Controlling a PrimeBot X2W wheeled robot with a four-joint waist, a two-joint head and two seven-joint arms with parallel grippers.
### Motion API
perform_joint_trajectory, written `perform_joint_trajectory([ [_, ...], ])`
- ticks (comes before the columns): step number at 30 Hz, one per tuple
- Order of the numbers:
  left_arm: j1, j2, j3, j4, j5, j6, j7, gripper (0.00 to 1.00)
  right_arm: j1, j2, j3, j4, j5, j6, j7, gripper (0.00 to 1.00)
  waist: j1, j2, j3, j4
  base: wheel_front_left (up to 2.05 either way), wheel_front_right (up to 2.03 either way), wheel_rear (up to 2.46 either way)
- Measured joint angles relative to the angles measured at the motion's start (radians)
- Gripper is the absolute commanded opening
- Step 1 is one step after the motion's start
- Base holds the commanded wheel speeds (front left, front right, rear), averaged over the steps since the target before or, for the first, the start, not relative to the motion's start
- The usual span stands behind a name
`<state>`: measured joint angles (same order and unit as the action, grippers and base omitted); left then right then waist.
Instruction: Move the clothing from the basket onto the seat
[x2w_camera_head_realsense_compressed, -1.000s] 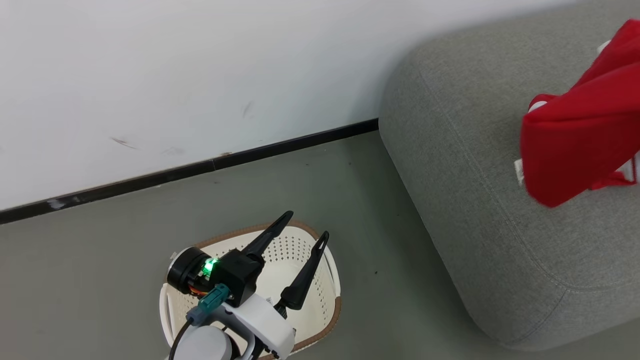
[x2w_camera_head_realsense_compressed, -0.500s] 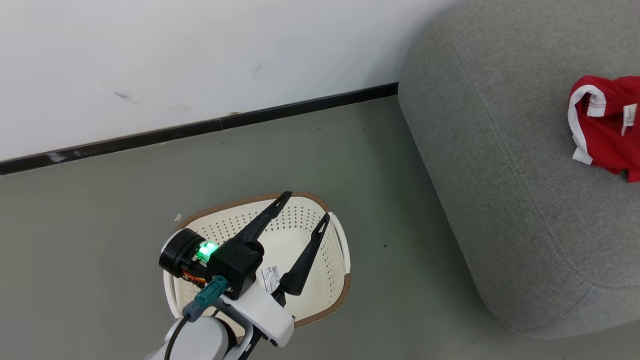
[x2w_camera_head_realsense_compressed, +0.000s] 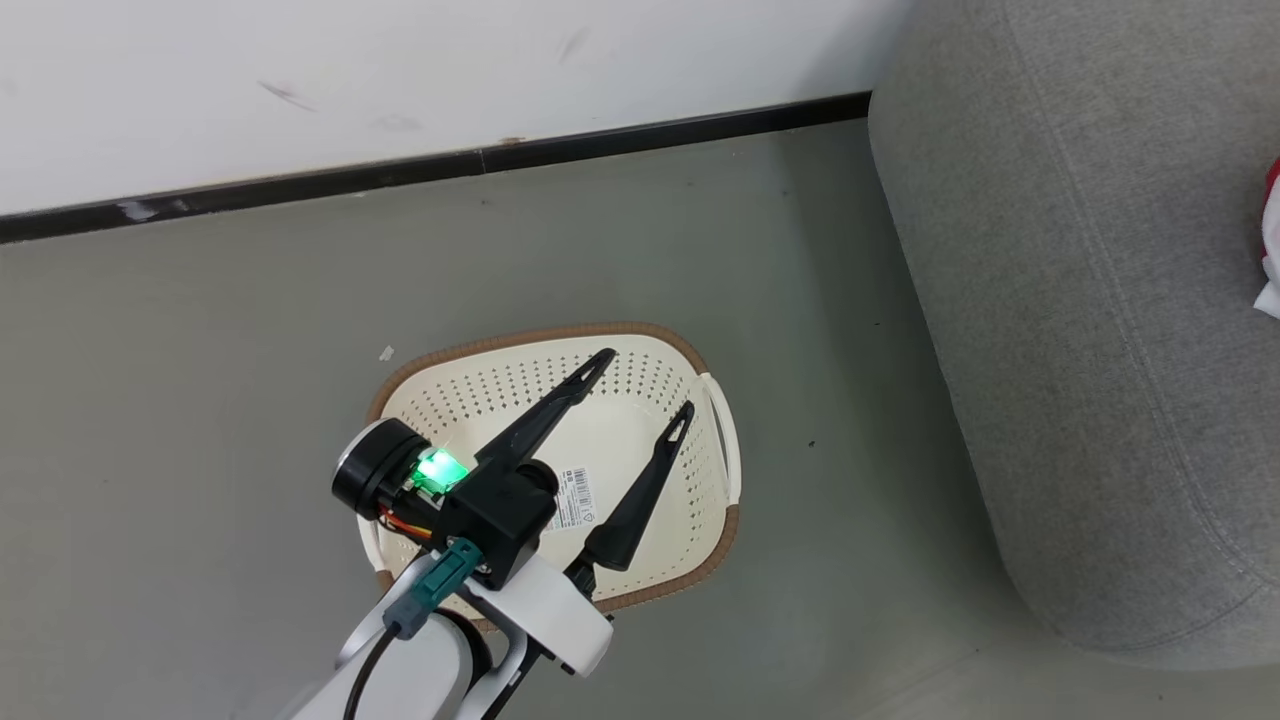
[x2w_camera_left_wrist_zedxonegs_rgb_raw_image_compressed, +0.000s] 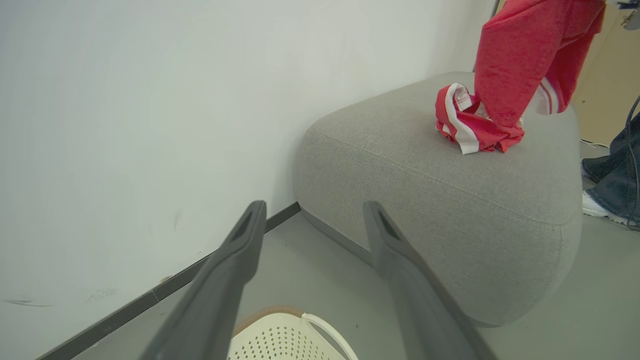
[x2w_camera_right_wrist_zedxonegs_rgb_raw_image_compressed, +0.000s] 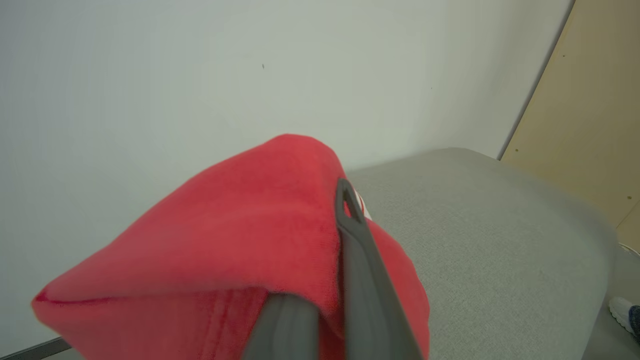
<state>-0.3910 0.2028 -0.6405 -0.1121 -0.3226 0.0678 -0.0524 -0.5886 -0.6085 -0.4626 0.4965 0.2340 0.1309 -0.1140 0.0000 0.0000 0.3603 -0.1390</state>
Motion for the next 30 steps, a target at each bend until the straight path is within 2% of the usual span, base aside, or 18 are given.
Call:
perform_joint_trajectory([
  [9,-0.041,-0.017,-0.021,-0.022,0.010,-0.007,0.007,1.00,-0.007,0.018,-0.020,0.088,-0.060,0.000,-0.033,0.00,0.0000,0.0000,0.058,0.037,0.00,0.00,0.00],
  [15,-0.066,-0.024,-0.032,-0.026,0.016,-0.018,0.007,1.00,-0.032,0.063,-0.043,0.163,-0.095,0.000,-0.053,0.00,0.0000,0.0000,0.095,0.065,0.00,0.00,0.00],
  [20,-0.080,-0.035,-0.037,-0.021,0.017,-0.027,0.007,1.00,-0.040,0.109,-0.020,0.206,-0.109,0.000,-0.066,0.00,0.0000,0.0000,0.119,0.088,0.00,0.00,0.00],
  [26,-0.103,-0.041,-0.040,-0.007,0.017,-0.036,-0.001,1.00,-0.058,0.112,-0.016,0.251,-0.122,0.000,-0.085,0.00,0.0000,0.0000,0.138,0.109,0.00,0.00,0.00],
  [28,-0.106,-0.040,-0.039,0.000,0.017,-0.036,-0.002,1.00,-0.064,0.119,-0.010,0.266,-0.123,0.000,-0.094,0.29,0.0000,0.0000,0.141,0.111,0.00,0.00,0.00],
  [30,-0.111,-0.040,-0.037,0.006,0.017,-0.036,-0.003,1.00,-0.074,0.123,-0.010,0.275,-0.123,0.000,-0.100,0.49,0.0000,0.0000,0.142,0.109,0.00,0.00,0.00],
])
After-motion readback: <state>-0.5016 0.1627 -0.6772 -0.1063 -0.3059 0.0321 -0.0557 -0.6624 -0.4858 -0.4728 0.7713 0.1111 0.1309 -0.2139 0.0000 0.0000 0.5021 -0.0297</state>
